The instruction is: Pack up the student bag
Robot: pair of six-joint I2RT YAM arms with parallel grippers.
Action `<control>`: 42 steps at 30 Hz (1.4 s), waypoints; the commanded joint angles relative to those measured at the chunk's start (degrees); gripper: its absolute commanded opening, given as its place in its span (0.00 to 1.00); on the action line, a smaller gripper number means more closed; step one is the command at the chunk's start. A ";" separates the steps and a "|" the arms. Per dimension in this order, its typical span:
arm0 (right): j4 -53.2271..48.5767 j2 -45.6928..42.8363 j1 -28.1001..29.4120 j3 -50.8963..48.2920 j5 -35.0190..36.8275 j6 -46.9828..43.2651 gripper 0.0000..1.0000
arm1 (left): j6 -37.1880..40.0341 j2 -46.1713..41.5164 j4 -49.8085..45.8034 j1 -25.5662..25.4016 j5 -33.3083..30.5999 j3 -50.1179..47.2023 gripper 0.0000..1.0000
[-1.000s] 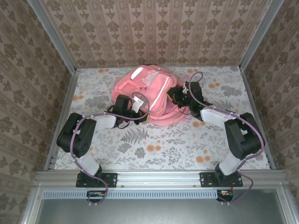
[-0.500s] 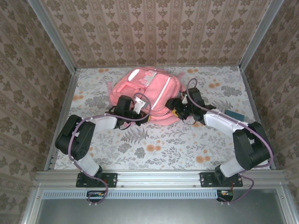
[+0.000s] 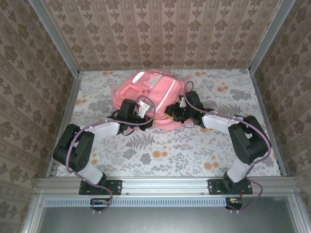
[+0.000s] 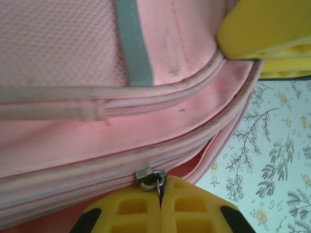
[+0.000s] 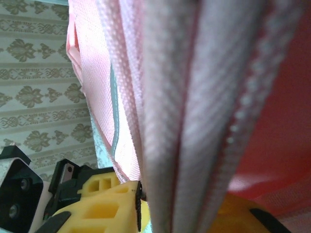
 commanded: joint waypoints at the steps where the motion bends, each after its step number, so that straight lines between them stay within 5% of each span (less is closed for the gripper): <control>1: 9.85 3.52 2.06 3.77 1.32 3.90 0.22 | -2.32 -2.71 -0.17 -2.98 3.60 1.08 0.00; 7: 11.61 4.06 2.47 2.97 2.89 5.60 0.22 | -5.94 -1.90 3.64 -5.28 4.16 1.99 0.01; 14: -5.07 -5.07 0.29 0.12 7.64 -3.05 0.45 | -11.74 -6.22 0.57 -0.87 1.15 0.06 0.46; 20: -20.54 -10.00 2.59 2.36 14.65 -15.44 0.53 | -19.90 -13.18 -3.61 3.88 -4.76 -3.27 0.64; 28: -33.27 -6.75 13.28 10.40 31.11 -26.49 0.52 | -30.75 -19.21 -9.17 9.26 -16.97 -5.50 0.74; 42: -35.10 6.24 18.10 21.54 32.09 -27.69 0.38 | -32.21 -24.25 -14.70 12.33 -21.26 -5.67 0.92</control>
